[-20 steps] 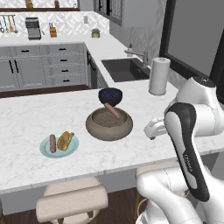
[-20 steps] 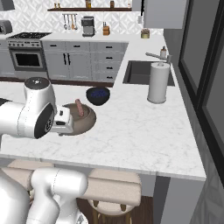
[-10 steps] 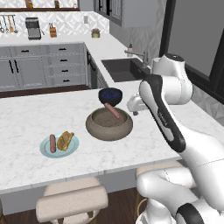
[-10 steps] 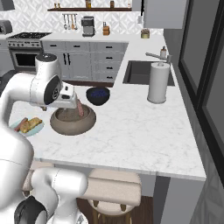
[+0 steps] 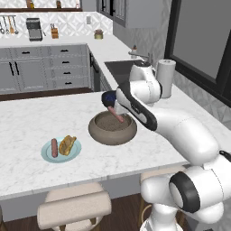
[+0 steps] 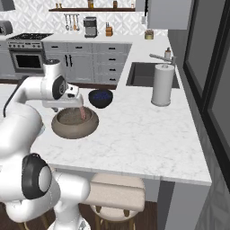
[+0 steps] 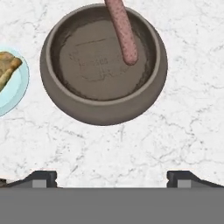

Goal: Place one bun and one sausage from the bowl on each plate.

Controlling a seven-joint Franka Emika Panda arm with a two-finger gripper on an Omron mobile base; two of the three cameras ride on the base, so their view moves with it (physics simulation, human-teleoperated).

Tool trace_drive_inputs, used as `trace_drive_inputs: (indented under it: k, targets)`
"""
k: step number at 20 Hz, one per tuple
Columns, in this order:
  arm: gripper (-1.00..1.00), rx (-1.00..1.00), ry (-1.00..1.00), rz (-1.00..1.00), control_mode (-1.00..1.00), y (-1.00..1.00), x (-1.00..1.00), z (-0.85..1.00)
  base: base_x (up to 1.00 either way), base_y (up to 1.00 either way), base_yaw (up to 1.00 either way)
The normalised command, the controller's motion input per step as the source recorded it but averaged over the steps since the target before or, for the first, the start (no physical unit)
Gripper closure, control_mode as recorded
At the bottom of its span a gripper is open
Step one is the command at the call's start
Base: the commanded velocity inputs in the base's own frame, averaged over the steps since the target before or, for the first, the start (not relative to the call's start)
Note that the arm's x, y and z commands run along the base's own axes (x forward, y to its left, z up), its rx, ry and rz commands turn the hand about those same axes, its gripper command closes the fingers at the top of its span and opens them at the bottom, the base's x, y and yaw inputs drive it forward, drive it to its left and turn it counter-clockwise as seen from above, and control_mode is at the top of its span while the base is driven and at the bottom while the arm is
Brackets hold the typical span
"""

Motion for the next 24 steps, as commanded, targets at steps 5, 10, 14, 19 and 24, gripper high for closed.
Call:
trace_drive_inputs:
  k: [5, 10, 14, 19, 24]
  targets:
    - [-1.0, -0.03, 0.0, -0.03, -1.0, -0.03, 0.83, -0.57, 0.0, 0.0, 0.0]
    - [-1.0, 0.0, 0.0, 0.0, -1.0, 0.0, 0.66, -0.5, 0.0, 0.0, 0.0]
    - [-1.0, 0.0, -0.08, 0.0, -1.0, 0.02, 0.45, -0.47, 0.0, 0.0, 0.0]
    - [-1.0, 0.0, -0.18, 0.0, -1.0, 0.04, 0.35, -0.41, 0.0, 0.0, 0.0]
    - [-1.0, 0.0, -0.13, 0.0, -1.0, 0.06, 0.46, -0.26, 0.0, 0.0, 0.0]
